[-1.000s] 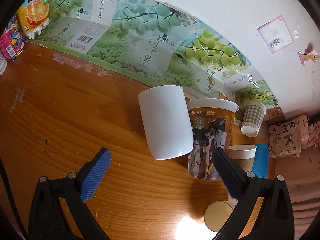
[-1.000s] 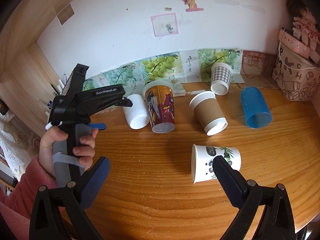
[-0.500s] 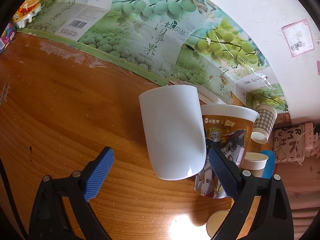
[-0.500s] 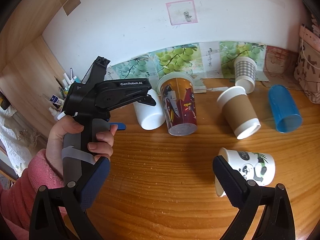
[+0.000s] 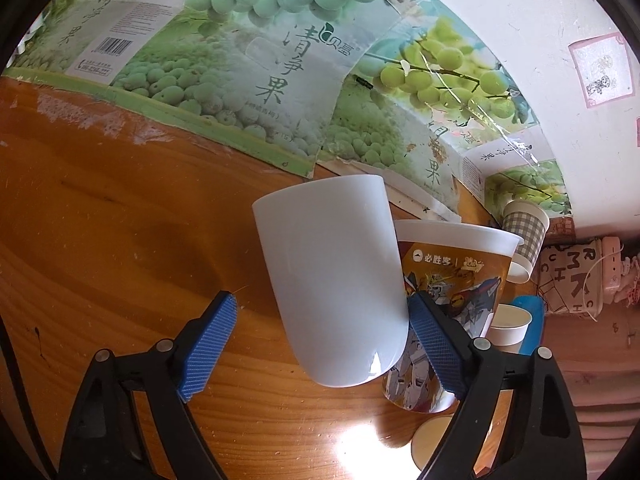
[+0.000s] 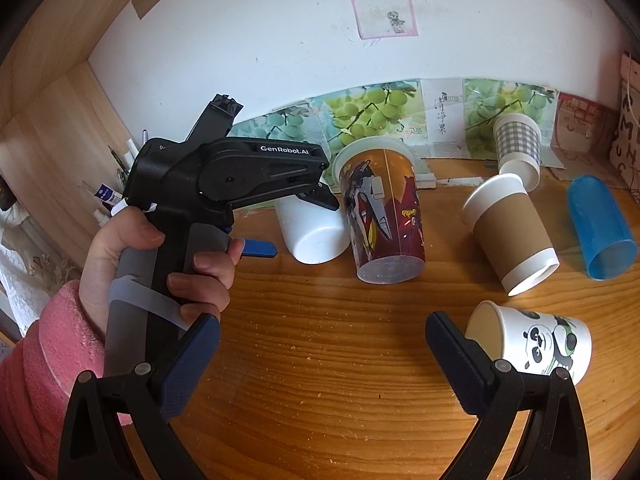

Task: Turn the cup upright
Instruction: 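Close the left gripper around the body of the white plastic cup, then lift the white plastic cup with the left gripper and rotate it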

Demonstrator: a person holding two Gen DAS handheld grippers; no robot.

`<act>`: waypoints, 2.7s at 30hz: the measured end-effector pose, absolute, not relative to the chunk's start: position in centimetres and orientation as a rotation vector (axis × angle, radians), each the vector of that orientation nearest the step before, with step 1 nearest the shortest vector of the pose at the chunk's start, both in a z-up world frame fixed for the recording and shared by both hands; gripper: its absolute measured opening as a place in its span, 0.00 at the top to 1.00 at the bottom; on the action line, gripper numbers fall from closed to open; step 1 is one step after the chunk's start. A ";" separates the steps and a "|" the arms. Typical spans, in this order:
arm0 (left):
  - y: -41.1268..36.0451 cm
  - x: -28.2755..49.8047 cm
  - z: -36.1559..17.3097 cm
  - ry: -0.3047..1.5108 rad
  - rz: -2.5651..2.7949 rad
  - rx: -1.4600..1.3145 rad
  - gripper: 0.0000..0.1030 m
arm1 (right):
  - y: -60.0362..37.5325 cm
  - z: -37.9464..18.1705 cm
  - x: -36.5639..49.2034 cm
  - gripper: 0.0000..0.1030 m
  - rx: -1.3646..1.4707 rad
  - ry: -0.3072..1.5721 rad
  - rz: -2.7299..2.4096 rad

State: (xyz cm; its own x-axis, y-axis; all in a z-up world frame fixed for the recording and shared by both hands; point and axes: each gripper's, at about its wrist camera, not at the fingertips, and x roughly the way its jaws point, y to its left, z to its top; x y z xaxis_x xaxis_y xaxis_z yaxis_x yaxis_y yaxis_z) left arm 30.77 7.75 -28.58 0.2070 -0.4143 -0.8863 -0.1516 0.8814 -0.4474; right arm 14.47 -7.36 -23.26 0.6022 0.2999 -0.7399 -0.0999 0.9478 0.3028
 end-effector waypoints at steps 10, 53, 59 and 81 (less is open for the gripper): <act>6.9 31.7 -28.9 1.366 -0.281 -0.480 0.24 | -7.6 -24.3 15.2 0.00 0.237 0.894 0.212; 6.1 21.5 -26.0 1.395 -0.425 -0.242 0.35 | -9.0 -22.9 9.0 0.00 0.241 0.889 0.124; 3.8 16.7 -25.4 1.408 -0.423 -0.206 0.35 | -10.6 -22.6 6.2 0.00 0.211 0.893 0.141; -5.4 7.1 -25.9 1.412 -0.369 -0.186 0.35 | -17.3 -23.0 -0.8 0.00 0.068 0.964 0.241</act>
State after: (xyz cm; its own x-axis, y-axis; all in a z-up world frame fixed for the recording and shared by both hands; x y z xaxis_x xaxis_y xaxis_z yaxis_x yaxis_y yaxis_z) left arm 7.15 -5.41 -25.88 0.1139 -0.3586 -0.9265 0.1400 0.9291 -0.3424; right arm -0.79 -17.32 -22.98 0.5460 0.2334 -0.8046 -0.1731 0.9711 0.1642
